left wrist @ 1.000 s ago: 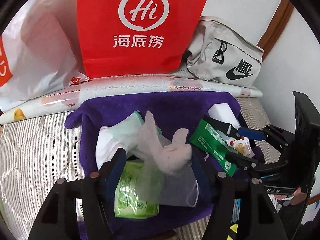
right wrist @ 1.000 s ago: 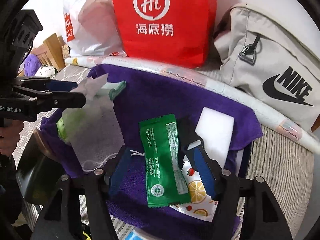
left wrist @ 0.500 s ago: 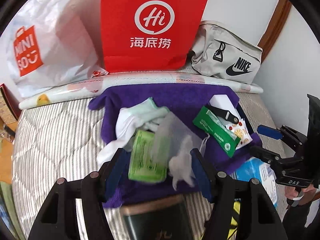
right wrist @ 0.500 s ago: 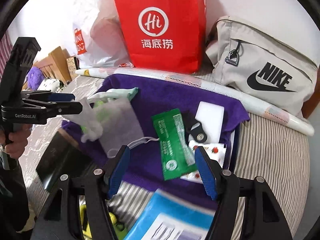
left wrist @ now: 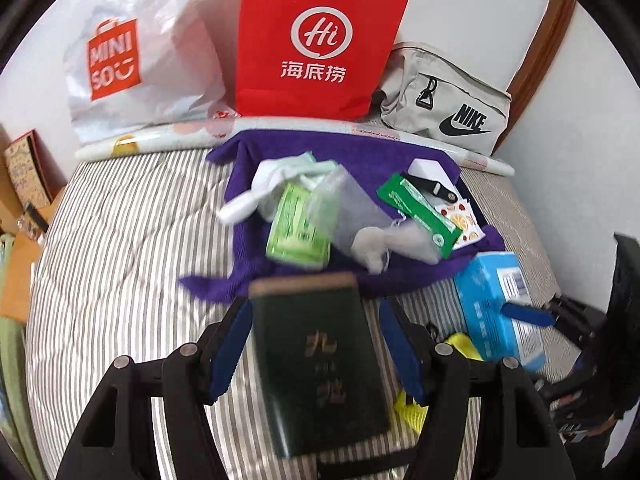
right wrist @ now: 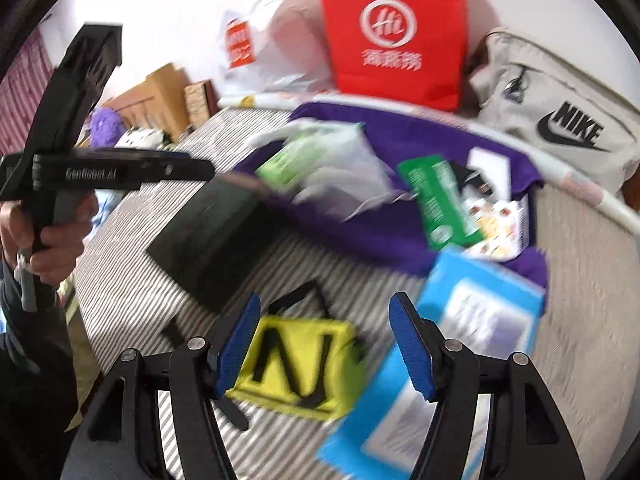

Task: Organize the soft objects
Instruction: 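Move the right tool to the yellow mesh pouch and close on its strap, then grasp the loose black strap on the bed with the left tool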

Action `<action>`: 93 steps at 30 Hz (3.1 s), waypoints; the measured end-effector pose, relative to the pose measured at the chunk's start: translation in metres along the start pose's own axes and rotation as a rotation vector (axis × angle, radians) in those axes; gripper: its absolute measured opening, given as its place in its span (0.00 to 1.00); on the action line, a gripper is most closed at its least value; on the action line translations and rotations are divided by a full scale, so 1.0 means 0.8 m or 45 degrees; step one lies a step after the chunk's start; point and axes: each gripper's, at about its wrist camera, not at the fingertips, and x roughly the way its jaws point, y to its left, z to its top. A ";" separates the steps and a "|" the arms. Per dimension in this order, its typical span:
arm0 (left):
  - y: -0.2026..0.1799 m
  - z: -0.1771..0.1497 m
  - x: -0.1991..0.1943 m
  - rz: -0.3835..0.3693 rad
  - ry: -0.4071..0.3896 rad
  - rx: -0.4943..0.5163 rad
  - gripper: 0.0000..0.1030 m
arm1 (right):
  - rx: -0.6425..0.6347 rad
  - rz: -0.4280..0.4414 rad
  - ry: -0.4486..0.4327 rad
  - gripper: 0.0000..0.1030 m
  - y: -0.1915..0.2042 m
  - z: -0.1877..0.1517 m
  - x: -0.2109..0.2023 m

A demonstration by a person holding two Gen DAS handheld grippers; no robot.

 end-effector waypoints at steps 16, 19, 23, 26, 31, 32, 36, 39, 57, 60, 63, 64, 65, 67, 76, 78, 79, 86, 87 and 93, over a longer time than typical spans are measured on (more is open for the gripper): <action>0.060 -0.098 -0.024 0.067 -0.007 -0.172 0.62 | -0.021 0.002 0.131 0.43 0.073 -0.047 0.066; 0.062 -0.111 -0.029 0.047 -0.011 -0.177 0.62 | -0.061 -0.066 0.117 0.30 0.079 -0.047 0.076; 0.059 -0.122 -0.041 0.049 -0.037 -0.155 0.62 | -0.059 -0.032 0.071 0.18 0.081 -0.050 0.071; 0.056 -0.128 -0.046 0.015 -0.045 -0.142 0.62 | -0.052 -0.007 0.038 0.17 0.086 -0.053 0.054; 0.044 -0.144 -0.042 0.009 -0.032 -0.099 0.62 | -0.043 0.058 -0.017 0.17 0.103 -0.063 0.021; 0.042 -0.147 -0.040 0.005 -0.029 -0.088 0.62 | -0.050 0.062 -0.021 0.17 0.107 -0.066 0.015; 0.025 -0.164 -0.028 -0.014 -0.011 -0.017 0.62 | -0.056 0.082 -0.045 0.17 0.120 -0.087 -0.012; 0.002 -0.173 -0.022 -0.060 -0.031 0.085 0.62 | -0.055 0.083 -0.059 0.17 0.124 -0.105 -0.028; -0.066 -0.167 0.032 -0.137 0.092 0.453 0.61 | 0.131 -0.031 -0.049 0.17 0.055 -0.187 -0.062; -0.061 -0.175 0.026 -0.174 0.123 0.446 0.61 | 0.144 -0.032 -0.059 0.17 0.047 -0.186 -0.063; -0.059 -0.190 0.016 -0.165 0.144 0.466 0.61 | 0.148 -0.025 -0.063 0.17 0.044 -0.188 -0.063; -0.060 -0.195 0.014 -0.157 0.151 0.475 0.61 | 0.149 -0.020 -0.061 0.17 0.044 -0.188 -0.061; -0.062 -0.200 0.011 -0.147 0.155 0.492 0.61 | 0.149 -0.015 -0.059 0.17 0.043 -0.189 -0.060; -0.068 -0.213 0.005 -0.117 0.160 0.537 0.61 | 0.153 -0.012 -0.061 0.17 0.042 -0.192 -0.059; -0.087 -0.206 0.012 -0.053 0.111 0.609 0.27 | 0.186 -0.033 -0.074 0.17 0.030 -0.200 -0.062; -0.092 -0.215 0.007 -0.044 0.100 0.642 0.23 | 0.189 -0.040 -0.076 0.17 0.028 -0.202 -0.062; -0.093 -0.218 0.006 -0.043 0.102 0.644 0.21 | 0.191 -0.039 -0.075 0.17 0.027 -0.204 -0.062; -0.086 -0.222 0.002 -0.079 0.122 0.559 0.24 | 0.181 -0.033 -0.068 0.17 0.027 -0.204 -0.060; -0.088 -0.221 0.004 -0.070 0.114 0.560 0.24 | 0.181 -0.032 -0.067 0.17 0.027 -0.204 -0.059; -0.086 -0.223 0.007 -0.070 0.073 0.540 0.20 | 0.183 -0.037 -0.061 0.16 0.028 -0.205 -0.054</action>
